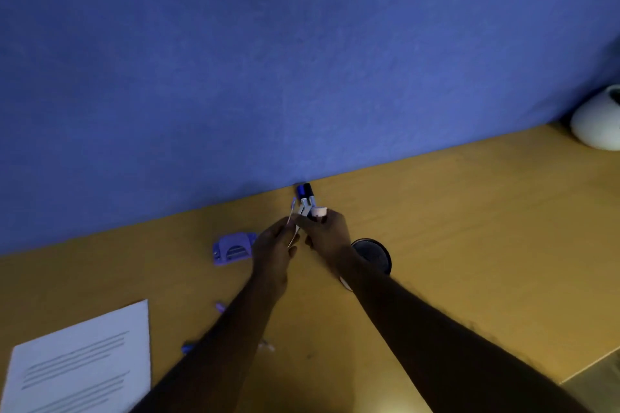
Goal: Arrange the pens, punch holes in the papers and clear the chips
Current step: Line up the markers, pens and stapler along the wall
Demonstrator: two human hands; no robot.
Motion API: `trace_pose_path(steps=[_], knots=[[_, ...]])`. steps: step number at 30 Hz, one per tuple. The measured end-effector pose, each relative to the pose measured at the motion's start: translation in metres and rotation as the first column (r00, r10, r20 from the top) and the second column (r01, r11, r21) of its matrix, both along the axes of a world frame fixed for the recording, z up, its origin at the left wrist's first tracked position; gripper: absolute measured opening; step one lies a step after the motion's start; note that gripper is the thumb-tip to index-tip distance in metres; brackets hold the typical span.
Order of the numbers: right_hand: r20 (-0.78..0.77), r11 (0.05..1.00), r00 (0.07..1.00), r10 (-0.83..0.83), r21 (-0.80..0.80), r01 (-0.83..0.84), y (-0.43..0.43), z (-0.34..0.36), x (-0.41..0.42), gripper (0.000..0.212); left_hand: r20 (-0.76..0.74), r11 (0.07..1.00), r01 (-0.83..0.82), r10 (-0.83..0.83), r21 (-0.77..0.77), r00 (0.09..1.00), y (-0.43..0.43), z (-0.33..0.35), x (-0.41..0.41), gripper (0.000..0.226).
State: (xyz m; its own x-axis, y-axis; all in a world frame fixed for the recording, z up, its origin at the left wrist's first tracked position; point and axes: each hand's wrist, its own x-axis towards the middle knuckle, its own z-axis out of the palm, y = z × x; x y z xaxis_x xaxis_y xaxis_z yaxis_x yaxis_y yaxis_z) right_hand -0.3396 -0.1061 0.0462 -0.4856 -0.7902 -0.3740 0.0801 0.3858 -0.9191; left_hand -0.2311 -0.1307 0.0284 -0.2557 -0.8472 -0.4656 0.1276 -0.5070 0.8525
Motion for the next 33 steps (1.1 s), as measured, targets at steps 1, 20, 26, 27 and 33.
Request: trace_pose_path(steps=[1,20,26,27,33], knots=[[-0.041,1.0,0.999,-0.023,-0.003,0.023,-0.006,0.0,-0.008,0.02,-0.004,1.0,0.006,-0.006,-0.012,1.0,-0.004,0.001,-0.008,0.02],[-0.2,0.965,0.969,0.145,0.244,-0.094,-0.103,-0.065,-0.141,0.019,0.509,0.991,0.06,0.008,-0.118,0.861,-0.073,-0.052,-0.066,0.034],[-0.232,0.937,0.949,0.214,0.324,-0.132,-0.113,-0.083,-0.146,0.033,0.549,0.99,0.107,-0.04,-0.091,0.835,-0.07,-0.066,-0.071,0.039],[-0.246,0.939,0.945,0.218,0.318,-0.134,-0.114,-0.084,-0.146,0.033,0.551,0.99,0.107,-0.041,-0.088,0.833,-0.07,-0.067,-0.072,0.038],[-0.357,0.966,0.915,0.191,0.233,-0.111,-0.11,-0.09,-0.137,0.021,0.578,0.986,0.143,-0.065,-0.09,0.814,-0.075,-0.069,-0.073,0.036]])
